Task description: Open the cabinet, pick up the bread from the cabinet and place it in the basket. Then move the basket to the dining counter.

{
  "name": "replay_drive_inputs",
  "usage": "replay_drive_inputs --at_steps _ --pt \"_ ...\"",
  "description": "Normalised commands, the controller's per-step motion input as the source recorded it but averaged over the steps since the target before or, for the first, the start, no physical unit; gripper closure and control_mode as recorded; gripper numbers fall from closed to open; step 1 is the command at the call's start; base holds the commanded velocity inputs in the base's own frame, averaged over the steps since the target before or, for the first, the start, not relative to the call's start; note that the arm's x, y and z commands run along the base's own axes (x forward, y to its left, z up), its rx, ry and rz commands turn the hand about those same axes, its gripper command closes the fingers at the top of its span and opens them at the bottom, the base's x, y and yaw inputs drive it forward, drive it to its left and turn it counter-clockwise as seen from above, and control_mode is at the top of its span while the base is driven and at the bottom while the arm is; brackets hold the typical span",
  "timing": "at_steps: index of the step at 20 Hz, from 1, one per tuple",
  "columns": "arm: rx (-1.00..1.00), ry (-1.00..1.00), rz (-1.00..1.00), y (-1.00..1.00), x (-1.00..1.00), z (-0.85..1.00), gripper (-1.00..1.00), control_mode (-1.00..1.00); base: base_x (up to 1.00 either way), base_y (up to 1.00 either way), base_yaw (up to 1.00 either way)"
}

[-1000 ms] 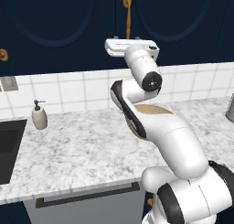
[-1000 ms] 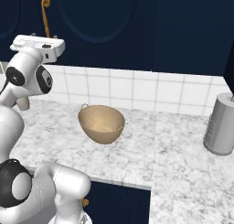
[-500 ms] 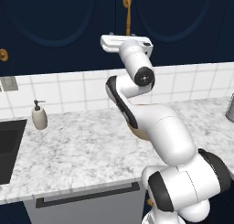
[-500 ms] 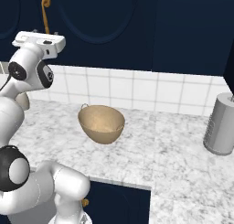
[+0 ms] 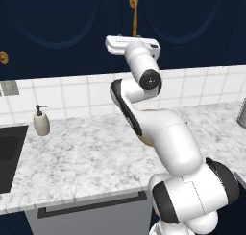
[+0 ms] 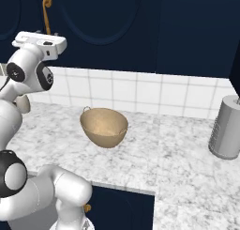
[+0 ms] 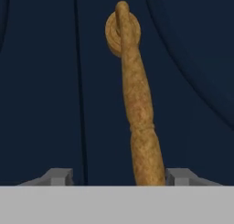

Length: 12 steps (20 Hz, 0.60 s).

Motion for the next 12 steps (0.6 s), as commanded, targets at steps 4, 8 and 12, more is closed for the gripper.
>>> replay_drive_inputs --at_steps 4,8,12 --pt "0.00 0.00 0.00 0.00 0.06 0.00 1.00 -1.00 0.00 0.00 0.00" --pt "0.00 0.02 0.00 -0.06 0.04 0.00 1.00 -1.00 0.00 0.00 0.00" --pt "0.00 0.01 0.00 -0.10 0.00 0.00 1.00 -1.00 0.00 0.00 0.00"
